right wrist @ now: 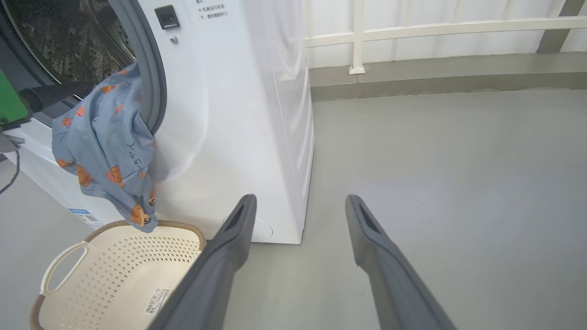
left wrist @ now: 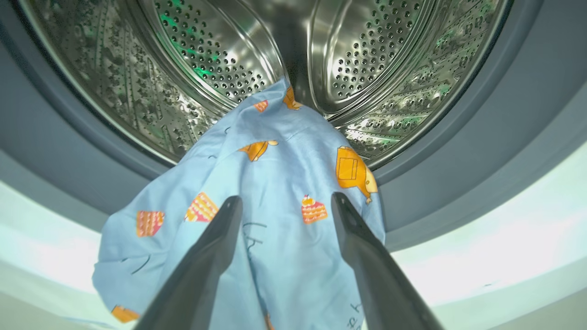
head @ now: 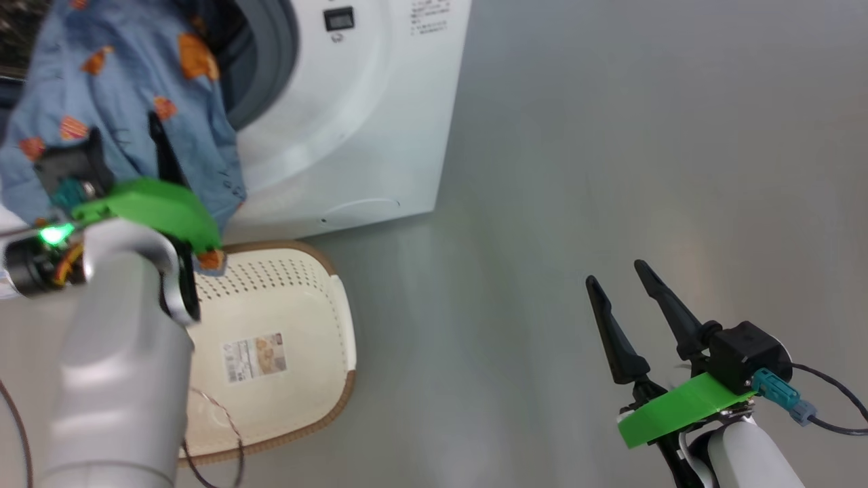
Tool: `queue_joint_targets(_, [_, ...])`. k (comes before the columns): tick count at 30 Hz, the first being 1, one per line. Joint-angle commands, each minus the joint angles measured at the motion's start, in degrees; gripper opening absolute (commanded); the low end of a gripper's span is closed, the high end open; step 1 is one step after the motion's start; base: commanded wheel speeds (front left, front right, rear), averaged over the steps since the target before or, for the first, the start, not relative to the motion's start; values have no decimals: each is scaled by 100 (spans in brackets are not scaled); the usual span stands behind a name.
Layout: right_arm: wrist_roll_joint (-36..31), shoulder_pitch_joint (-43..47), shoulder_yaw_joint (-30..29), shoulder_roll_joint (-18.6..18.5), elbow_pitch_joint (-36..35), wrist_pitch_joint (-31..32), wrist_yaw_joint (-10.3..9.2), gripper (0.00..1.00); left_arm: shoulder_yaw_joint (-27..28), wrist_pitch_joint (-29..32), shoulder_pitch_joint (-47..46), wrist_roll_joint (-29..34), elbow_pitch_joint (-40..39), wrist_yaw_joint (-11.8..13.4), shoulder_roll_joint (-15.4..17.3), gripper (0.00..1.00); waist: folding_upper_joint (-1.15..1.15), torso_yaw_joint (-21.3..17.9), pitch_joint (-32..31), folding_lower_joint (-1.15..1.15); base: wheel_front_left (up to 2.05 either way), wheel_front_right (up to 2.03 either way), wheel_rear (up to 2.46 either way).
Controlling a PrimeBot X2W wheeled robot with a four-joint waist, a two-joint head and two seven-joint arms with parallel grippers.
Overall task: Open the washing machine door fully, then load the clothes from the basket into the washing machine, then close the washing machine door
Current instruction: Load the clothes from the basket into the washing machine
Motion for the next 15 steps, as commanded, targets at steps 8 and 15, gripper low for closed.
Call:
queue_joint_targets(8, [-71, 252, 49, -124, -40, -27, 9, 100, -41, -47, 1434, -133, -810, -229, 2, 100, 0, 371, -839, 0, 0, 0, 0])
queue_joint_targets(15, [-71, 488, 22, -143, 6, -27, 9, 100, -32, -47, 2572, -328, -1533, -262, -46, 100, 0, 430, -1237, 0, 0, 0, 0])
